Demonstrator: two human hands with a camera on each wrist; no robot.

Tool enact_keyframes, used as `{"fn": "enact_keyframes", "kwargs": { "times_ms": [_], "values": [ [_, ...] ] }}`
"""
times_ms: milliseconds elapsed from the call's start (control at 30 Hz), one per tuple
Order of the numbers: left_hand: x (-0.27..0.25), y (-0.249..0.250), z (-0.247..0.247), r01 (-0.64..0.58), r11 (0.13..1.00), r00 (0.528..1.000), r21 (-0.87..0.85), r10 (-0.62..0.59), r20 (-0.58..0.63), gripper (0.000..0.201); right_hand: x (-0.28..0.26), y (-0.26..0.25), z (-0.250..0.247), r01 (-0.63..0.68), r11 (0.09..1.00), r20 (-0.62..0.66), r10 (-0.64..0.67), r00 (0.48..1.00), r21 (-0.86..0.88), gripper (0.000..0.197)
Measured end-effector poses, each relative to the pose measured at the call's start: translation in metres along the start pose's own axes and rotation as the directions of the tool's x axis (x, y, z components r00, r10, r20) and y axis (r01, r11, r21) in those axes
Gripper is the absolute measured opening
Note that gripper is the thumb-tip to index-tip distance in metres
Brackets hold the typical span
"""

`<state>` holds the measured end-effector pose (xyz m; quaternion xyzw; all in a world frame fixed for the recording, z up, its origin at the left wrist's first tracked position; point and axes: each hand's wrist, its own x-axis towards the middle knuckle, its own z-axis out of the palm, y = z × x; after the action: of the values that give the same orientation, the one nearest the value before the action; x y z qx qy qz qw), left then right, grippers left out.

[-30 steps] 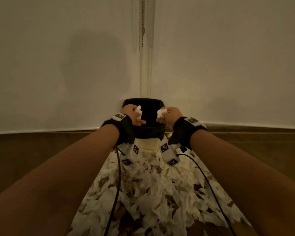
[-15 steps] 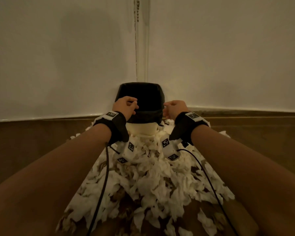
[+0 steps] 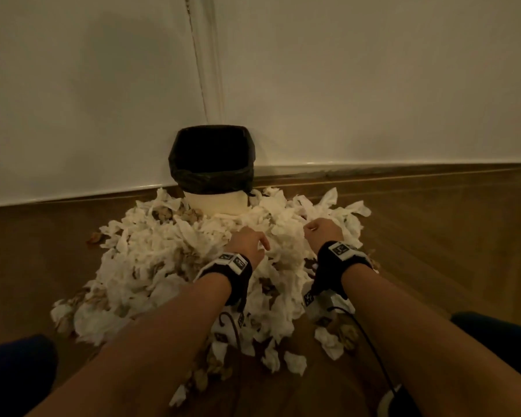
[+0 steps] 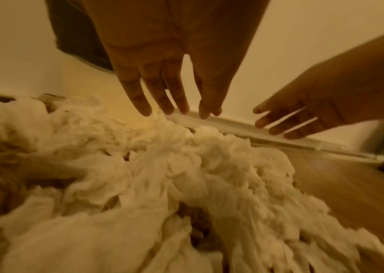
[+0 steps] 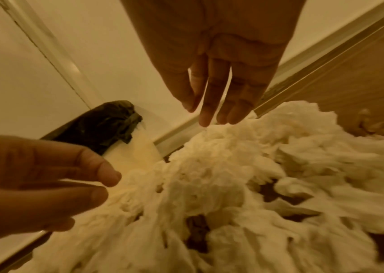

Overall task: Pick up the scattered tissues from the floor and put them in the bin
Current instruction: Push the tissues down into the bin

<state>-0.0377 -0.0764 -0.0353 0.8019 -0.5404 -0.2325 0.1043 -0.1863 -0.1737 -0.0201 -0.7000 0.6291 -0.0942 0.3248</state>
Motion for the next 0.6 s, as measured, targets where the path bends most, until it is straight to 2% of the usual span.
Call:
{"fn": "enact_keyframes", "kwargs": {
  "times_ms": [133, 300, 400, 500, 600],
  "values": [
    [-0.005, 0.014, 0.033, 0.018, 0.994, 0.997, 0.109, -0.010, -0.074, 0.015, 0.003, 0.033, -0.006, -0.056, 0.997, 0.019, 0.055, 0.998, 0.047, 0.023],
    [-0.007, 0.019, 0.050, 0.165, 0.975, 0.985, 0.149, -0.170, 0.021, 0.041, 0.007, 0.057, -0.004, -0.122, 0.991, 0.030, 0.121, 0.992, 0.046, 0.022],
    [0.001, 0.013, 0.052, 0.204, 0.968, 0.973, 0.146, -0.217, 0.077, 0.051, 0.007, 0.065, 0.002, -0.125, 0.992, 0.069, 0.123, 0.990, 0.020, 0.023],
    [0.012, 0.007, 0.050, 0.184, 0.974, 0.971, 0.135, -0.201, 0.128, 0.039, 0.005, 0.070, 0.009, -0.119, 0.993, 0.057, 0.118, 0.991, 0.016, 0.024],
    [0.016, 0.002, 0.047, 0.183, 0.983, 0.982, 0.025, -0.184, 0.049, 0.025, 0.002, 0.072, 0.020, -0.106, 0.994, 0.089, 0.106, 0.990, -0.004, 0.022]
  ]
}}
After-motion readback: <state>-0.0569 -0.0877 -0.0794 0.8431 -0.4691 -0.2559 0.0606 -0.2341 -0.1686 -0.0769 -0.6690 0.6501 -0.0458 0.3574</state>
